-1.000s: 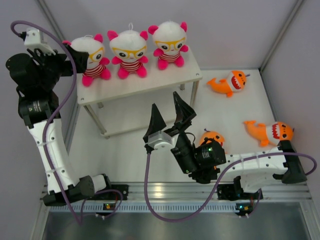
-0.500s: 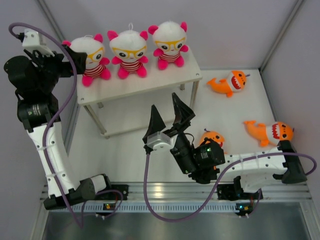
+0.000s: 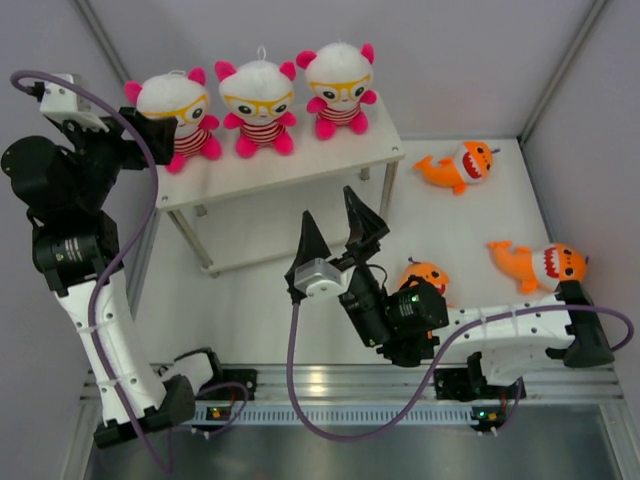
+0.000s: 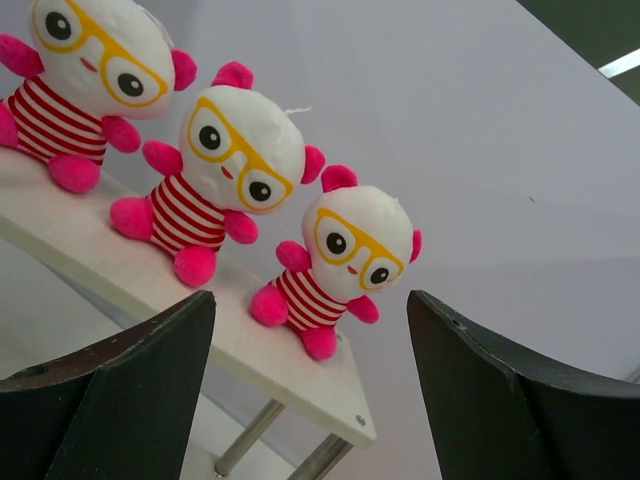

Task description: Place and organize the stuffed toys onto the shelf

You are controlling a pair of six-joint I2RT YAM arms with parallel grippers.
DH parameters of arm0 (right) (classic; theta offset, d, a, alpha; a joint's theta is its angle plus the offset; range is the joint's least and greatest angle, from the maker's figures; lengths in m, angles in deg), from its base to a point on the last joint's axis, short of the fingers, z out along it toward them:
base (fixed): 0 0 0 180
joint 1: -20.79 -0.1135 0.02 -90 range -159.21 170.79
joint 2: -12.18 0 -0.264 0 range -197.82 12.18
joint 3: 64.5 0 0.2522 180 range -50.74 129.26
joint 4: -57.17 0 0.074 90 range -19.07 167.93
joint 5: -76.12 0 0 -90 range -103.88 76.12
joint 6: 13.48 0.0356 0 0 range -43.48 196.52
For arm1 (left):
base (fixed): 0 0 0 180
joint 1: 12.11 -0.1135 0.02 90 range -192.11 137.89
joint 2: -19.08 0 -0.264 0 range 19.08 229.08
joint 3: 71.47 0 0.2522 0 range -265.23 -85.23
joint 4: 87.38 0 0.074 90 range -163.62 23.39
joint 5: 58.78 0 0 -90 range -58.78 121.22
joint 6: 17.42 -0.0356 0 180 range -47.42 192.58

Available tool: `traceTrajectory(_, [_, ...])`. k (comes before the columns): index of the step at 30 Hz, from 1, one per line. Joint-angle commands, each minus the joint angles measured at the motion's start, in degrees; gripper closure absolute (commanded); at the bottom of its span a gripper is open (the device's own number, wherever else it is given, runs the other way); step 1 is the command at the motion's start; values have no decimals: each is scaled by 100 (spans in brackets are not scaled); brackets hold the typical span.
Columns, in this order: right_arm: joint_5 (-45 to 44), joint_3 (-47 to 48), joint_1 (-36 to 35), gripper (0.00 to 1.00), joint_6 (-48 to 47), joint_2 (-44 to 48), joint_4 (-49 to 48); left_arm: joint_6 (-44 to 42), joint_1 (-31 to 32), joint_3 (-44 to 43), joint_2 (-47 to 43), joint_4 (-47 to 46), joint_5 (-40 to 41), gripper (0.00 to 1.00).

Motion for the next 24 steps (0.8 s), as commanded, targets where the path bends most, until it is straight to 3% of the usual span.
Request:
traceTrajectory(1, [-195, 81, 142, 21, 465, 239, 186, 39, -43, 142, -244, -77, -214, 2])
traceTrajectory(7, [-757, 213, 352, 21, 1537, 493, 950, -74, -43, 186, -552, 615, -346, 2])
traceTrajectory(9, [-1029, 196, 449, 21, 2046, 625, 1711, -215, -43, 204, -726, 923, -389, 2])
traceTrajectory(14, [-1128, 300, 1064, 21, 5567, 1433, 4988, -1276, -35, 835, -1324, 2047, -530, 2])
traceTrajectory(15, [-892, 327, 1213, 20, 6713, 1565, 6282, -1435, -35, 941, -1525, 2224, -539, 2])
traceTrajectory(18, [-583, 231, 1959, 17, 8317, 2171, 7941, -2260, -35, 1354, -1905, 2892, -338, 2])
traceTrajectory(24, [-477, -436, 2672, 13, 11121, 2796, 9975, -2940, -35, 2162, -2432, 3667, 110, 2])
